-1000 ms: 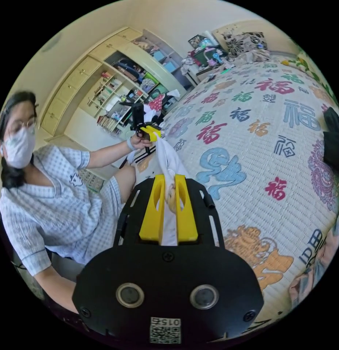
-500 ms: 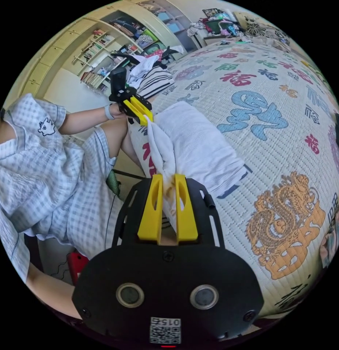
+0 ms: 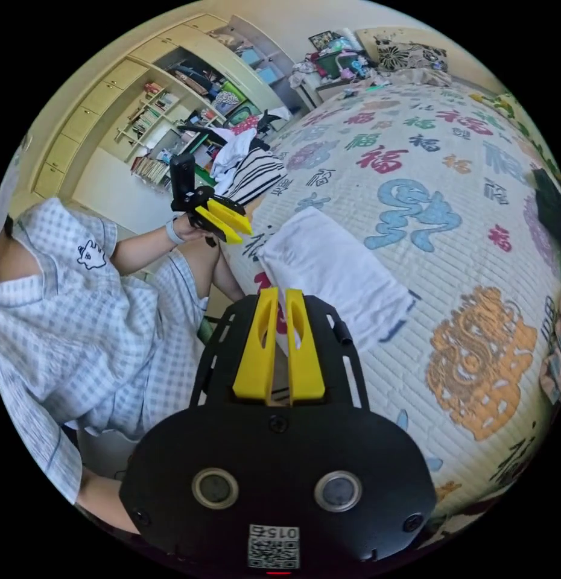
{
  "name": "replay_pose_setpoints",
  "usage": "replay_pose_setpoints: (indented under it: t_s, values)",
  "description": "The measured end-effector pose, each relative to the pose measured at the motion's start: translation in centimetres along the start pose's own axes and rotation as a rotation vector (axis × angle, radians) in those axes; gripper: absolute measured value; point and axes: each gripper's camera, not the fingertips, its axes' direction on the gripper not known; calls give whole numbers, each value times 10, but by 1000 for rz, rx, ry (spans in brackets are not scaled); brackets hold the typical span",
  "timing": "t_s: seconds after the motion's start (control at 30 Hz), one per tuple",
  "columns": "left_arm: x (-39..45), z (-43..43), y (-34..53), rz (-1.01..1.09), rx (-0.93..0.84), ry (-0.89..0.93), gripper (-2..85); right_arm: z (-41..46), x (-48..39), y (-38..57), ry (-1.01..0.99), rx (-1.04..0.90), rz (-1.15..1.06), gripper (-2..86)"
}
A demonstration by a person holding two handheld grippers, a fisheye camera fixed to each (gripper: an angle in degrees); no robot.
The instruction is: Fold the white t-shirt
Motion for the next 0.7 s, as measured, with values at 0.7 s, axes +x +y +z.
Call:
replay_pose_setpoints:
  t_s: [0.7]
  values:
    - [-104,-62,32,-446,-25,292,96,42,161,-10,-290,-3,349,88]
